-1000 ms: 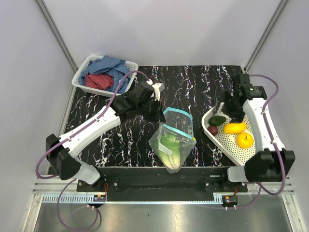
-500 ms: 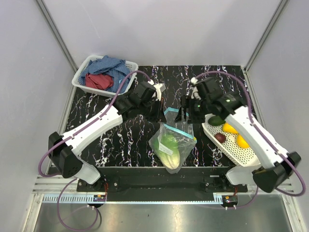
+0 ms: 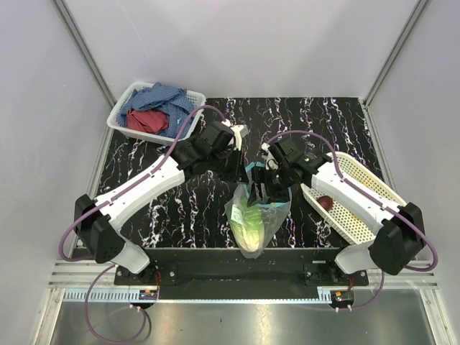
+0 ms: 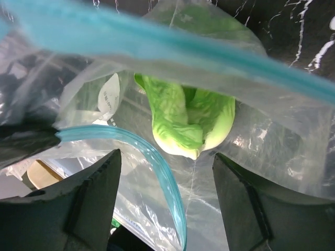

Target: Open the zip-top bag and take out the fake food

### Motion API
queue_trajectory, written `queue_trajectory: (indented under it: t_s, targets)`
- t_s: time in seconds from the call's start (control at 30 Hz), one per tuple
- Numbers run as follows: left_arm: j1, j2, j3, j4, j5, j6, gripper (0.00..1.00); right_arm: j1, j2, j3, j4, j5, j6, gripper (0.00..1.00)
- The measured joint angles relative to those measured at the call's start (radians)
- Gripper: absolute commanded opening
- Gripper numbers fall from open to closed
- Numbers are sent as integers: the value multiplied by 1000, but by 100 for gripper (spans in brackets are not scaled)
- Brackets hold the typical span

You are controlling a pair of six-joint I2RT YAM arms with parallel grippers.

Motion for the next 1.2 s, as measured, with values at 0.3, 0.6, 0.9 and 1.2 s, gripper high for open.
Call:
queue_trajectory:
  t_s: [0.3,0.6,0.9,1.2]
  targets:
    - [0,6,0,-15,2,-8,0,19,31,-55,68,-20,9,68]
    - [1,5,-2,4,2,-19,0,20,-43,94,5,37,26,67]
    - [2,5,-2,7,8,-24,0,-56,-76,93,-29,50,19,42]
    - [2,5,-2,9,11,-35,0,-72,-19,80,-39,39,-72,43]
